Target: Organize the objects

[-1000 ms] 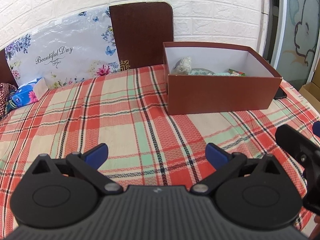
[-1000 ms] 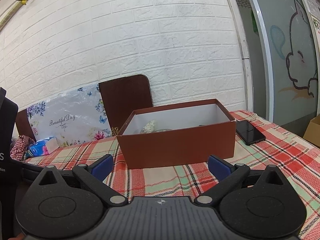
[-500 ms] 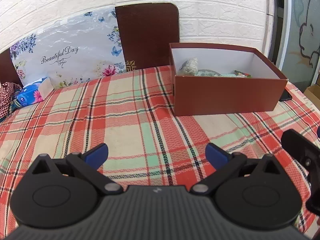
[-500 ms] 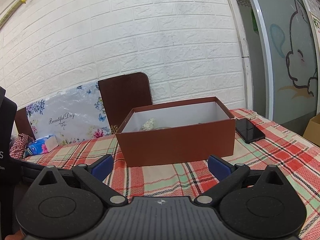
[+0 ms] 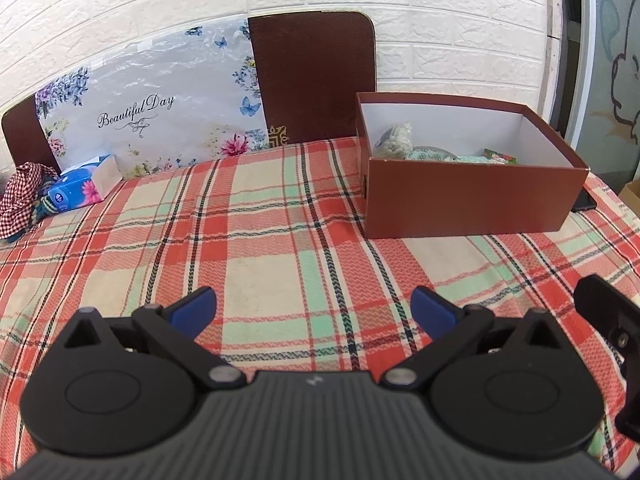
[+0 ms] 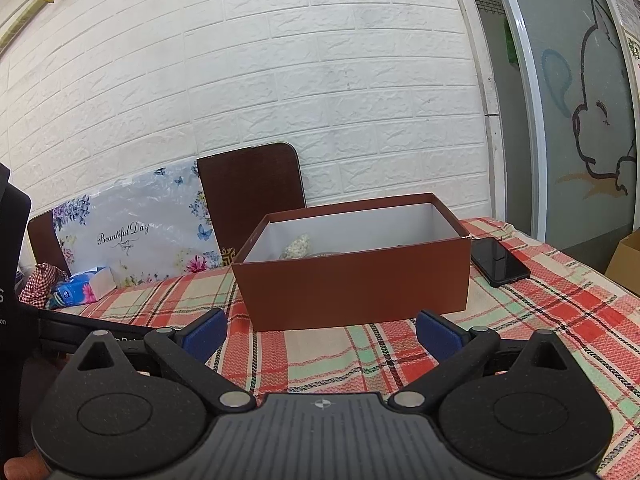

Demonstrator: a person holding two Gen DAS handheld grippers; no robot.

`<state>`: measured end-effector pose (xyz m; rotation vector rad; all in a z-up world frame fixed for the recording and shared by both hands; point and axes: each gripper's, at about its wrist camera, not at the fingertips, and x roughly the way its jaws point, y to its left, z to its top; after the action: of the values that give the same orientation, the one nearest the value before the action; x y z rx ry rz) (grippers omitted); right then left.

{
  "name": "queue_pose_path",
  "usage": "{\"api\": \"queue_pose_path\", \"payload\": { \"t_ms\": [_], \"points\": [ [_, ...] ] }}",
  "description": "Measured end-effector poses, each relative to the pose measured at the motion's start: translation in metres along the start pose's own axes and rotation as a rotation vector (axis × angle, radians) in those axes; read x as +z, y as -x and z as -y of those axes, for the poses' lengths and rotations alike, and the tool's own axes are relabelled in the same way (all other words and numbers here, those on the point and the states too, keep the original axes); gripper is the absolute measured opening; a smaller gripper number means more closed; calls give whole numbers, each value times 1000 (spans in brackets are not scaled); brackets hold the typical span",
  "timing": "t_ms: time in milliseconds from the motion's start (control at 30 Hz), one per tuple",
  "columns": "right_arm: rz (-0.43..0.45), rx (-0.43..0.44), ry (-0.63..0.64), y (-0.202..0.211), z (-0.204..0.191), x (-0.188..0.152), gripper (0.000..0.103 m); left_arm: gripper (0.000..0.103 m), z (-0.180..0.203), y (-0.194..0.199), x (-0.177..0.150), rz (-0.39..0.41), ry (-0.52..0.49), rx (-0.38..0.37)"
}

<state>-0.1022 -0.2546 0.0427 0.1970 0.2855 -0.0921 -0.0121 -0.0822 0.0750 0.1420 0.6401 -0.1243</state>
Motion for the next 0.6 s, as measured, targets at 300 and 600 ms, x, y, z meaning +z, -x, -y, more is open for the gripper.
{"api": "queue_pose_path", "payload": {
  "t_ms": [300,600],
  "points": [
    [-1,1,0,0,0,0,101,103,-1,3,0,10,-1,14],
    [-1,1,-2,0,1,-1,101,103,2,4,-2,26,-28,94]
  ]
}}
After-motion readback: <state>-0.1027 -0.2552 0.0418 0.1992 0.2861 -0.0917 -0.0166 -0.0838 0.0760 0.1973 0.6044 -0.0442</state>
